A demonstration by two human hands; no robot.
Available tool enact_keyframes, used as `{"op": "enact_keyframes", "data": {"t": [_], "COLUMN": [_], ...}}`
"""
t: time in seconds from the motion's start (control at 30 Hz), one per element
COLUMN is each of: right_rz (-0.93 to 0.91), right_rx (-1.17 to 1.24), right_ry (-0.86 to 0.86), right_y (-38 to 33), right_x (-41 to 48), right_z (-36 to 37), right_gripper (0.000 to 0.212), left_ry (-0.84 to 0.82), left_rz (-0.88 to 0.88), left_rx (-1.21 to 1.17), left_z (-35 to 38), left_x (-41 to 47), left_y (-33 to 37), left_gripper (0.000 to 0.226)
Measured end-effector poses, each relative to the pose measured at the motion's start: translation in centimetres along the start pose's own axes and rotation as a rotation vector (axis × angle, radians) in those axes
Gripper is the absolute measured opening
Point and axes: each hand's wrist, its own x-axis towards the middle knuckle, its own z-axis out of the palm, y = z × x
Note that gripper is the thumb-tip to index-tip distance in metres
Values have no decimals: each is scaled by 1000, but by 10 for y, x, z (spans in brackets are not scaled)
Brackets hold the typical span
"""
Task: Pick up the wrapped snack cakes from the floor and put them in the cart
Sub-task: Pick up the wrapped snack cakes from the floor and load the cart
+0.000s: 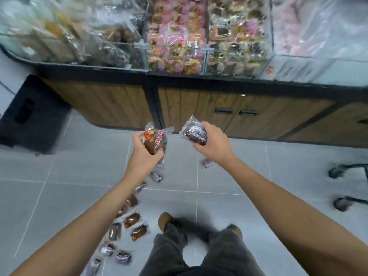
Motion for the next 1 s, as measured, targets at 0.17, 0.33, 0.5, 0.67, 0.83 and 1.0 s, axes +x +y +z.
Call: {"op": "enact_keyframes", "data": {"t": [0.17, 0.33, 0.5, 0.67, 0.83, 1.0], "right_rz": [134, 241, 339, 436, 546, 673], "right_rx": [69, 110, 146, 200, 239, 239], "right_ry": [162, 280, 415, 552, 637, 712], "right_y": [95, 199, 292, 358, 417, 487], "right_x": [-56, -128, -194, -253, -295, -321], "right_z": [-79, -155, -221, -272, -310, -341], "right_gripper": [54, 43, 42, 39, 32, 28], "left_ry": [-152, -231, -311, -405, -536, -654], "left_rz": [203, 334, 442, 493, 542, 576], "left_rx": [65, 49, 54, 57, 48, 59], "left_z": [91, 204, 308, 392, 470, 556], "left_x": [-30, -79, -129, -178, -206, -218], "left_y": [90, 169, 235, 282, 323, 363], "left_gripper": [63, 62, 62, 61, 62, 63]}}
